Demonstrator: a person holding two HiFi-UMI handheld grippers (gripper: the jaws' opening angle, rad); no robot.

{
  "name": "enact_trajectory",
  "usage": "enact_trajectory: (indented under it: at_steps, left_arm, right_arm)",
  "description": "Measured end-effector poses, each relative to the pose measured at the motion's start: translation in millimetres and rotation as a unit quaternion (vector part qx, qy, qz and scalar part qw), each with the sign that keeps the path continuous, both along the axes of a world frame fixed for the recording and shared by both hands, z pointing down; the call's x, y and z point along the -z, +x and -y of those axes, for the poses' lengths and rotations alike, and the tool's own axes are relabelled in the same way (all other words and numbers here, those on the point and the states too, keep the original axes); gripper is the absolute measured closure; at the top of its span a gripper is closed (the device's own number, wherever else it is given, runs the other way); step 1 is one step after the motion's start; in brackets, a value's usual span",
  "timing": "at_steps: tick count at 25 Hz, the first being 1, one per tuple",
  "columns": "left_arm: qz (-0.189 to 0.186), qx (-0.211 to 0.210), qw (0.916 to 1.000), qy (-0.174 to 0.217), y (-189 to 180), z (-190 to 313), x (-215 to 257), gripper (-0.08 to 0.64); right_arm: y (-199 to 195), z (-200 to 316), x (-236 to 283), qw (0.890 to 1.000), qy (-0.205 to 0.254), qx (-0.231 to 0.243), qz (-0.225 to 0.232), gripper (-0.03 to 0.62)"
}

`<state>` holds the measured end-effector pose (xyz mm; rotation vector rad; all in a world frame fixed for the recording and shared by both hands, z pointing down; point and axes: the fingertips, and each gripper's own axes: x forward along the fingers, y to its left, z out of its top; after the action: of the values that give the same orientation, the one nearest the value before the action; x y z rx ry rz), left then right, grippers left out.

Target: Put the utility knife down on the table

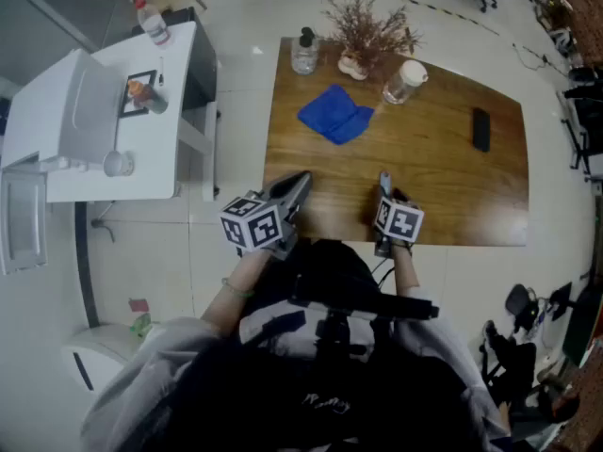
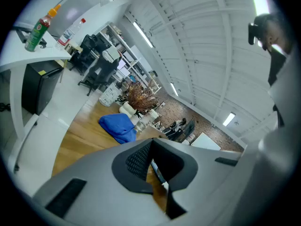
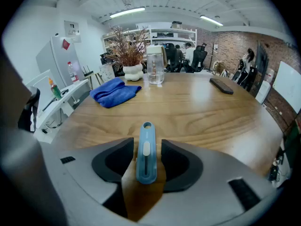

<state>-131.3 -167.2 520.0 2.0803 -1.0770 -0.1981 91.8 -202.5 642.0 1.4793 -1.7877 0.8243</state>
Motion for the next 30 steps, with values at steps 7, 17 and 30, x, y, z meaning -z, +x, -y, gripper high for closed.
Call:
enact_trajectory:
  at_steps: [7,17,30]
  left_arm:
    - [0.001,0.037,0.9993,-0.012,-14.0,5.0,-6.4,0.554]
    - [0.012,0.019,0.9997,-0.009,22.8,16.6,-1.5,0.555]
    - [0.014,-0.030,0.9995,-0.001,82.5,31.9,7.2,0.555]
  right_arm:
    - [-2.0,0.6,-16.3,0.999,-0.021,0.031,-0.021,0.394]
    - [-1.1,0.8,-17.1,0.996,-0.049,0.073,0.001,0.445]
    - [9.5,-5.9,96.9,0.978,0.040,0.018,0.203,0.451]
